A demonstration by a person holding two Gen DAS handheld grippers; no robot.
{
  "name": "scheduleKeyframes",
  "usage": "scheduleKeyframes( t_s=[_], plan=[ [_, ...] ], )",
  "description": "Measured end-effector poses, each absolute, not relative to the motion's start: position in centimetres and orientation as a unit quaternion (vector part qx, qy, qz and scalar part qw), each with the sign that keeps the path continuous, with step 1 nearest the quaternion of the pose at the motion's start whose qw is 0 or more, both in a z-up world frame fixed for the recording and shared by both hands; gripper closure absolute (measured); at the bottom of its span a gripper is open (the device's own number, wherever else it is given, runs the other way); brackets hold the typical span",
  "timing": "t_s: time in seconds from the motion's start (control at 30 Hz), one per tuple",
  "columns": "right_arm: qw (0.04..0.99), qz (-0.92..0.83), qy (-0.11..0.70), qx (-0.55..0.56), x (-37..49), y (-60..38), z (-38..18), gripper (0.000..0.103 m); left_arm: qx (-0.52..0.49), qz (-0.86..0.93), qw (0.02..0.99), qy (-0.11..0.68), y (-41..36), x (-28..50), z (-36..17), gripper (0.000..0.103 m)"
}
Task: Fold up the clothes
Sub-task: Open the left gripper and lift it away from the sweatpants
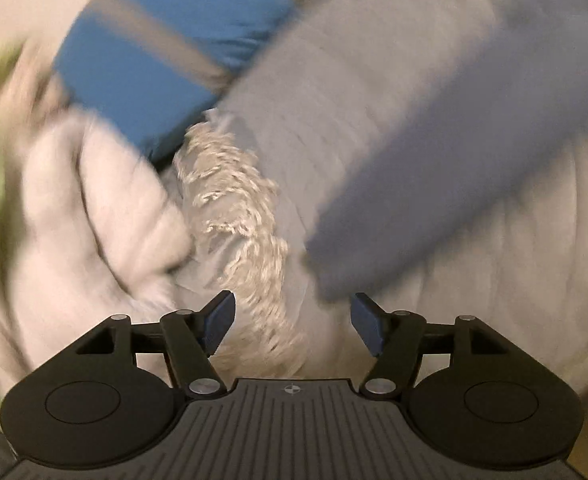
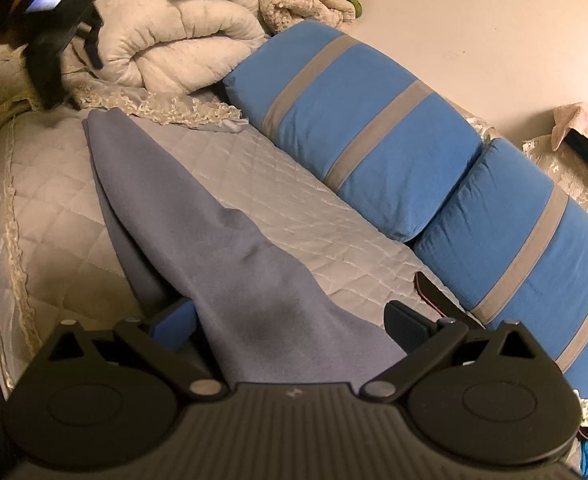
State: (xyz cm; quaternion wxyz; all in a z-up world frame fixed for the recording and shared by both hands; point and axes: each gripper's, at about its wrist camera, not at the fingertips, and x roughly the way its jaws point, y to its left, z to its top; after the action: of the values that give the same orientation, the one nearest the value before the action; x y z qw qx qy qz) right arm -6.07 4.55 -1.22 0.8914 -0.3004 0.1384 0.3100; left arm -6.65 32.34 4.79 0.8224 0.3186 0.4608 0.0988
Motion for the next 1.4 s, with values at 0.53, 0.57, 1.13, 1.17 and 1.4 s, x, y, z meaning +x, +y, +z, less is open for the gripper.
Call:
scheduleKeyframes(
  t_s=[0.53, 0.57, 1.13, 1.17, 1.4],
  plan=[
    [0.889, 0.310, 0.138, -0.308, -6.3, 4.6, -1.6, 0.000, -0.136, 0.109, 0.866, 0.468, 41.0, -2.2, 4.4, 0.098],
    [0.888, 0.310, 0.138, -0.309, -6.4, 4.6, -1.6, 0.000, -0.134, 0.105, 0.873, 0.456, 41.0, -2.7, 4.8, 0.099],
    [0.889, 0.309, 0.140, -0.307, -6.3, 4.6, -1.7, 0.000, -0.085, 0.169, 0.916, 0.354, 40.5, -4.2, 6.8, 0.064],
    [0.889, 0.309, 0.139, -0.307, -6.3, 4.6, -1.7, 0.000, -0.071, 0.169, 0.914, 0.363, 40.3, -4.4, 6.7, 0.063],
    [0.885, 0.312, 0.131, -0.318, -6.7, 4.6, -1.9, 0.000, -0.055, 0.167, 0.883, 0.436, 39.9, -5.4, 5.0, 0.058]
  ],
)
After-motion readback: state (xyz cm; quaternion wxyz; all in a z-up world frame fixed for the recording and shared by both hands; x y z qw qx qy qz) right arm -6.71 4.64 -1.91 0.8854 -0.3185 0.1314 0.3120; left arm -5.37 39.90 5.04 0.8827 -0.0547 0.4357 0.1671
